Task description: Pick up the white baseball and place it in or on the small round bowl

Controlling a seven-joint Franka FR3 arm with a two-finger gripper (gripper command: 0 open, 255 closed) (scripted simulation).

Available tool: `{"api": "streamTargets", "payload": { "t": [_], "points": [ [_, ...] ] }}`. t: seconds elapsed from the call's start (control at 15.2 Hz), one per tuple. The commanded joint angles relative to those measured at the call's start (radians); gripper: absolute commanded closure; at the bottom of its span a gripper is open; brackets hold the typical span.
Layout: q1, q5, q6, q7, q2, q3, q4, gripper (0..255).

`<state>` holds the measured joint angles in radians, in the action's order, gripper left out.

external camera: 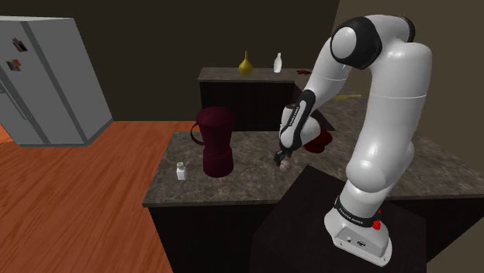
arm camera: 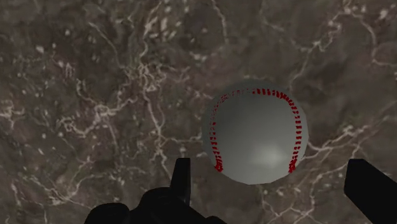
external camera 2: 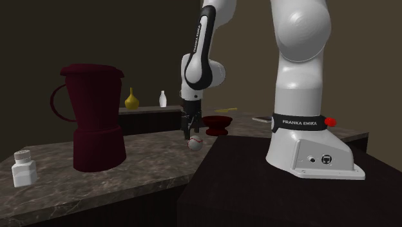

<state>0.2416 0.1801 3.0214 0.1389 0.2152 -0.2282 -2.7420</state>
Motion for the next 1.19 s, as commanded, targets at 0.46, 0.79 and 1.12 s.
{"api": "streamTargets", "payload": {
  "t": [0.46,0.79,1.12],
  "points": [
    [0.027,-0.018,0.070,0.012,0.100,0.027,0.031,0],
    [0.027,-0.018,0.070,0.012,0.100,0.027,0.031,255],
    [0.026,-0.018,0.070,0.011,0.099,0.026,0.031,255]
  ]
}}
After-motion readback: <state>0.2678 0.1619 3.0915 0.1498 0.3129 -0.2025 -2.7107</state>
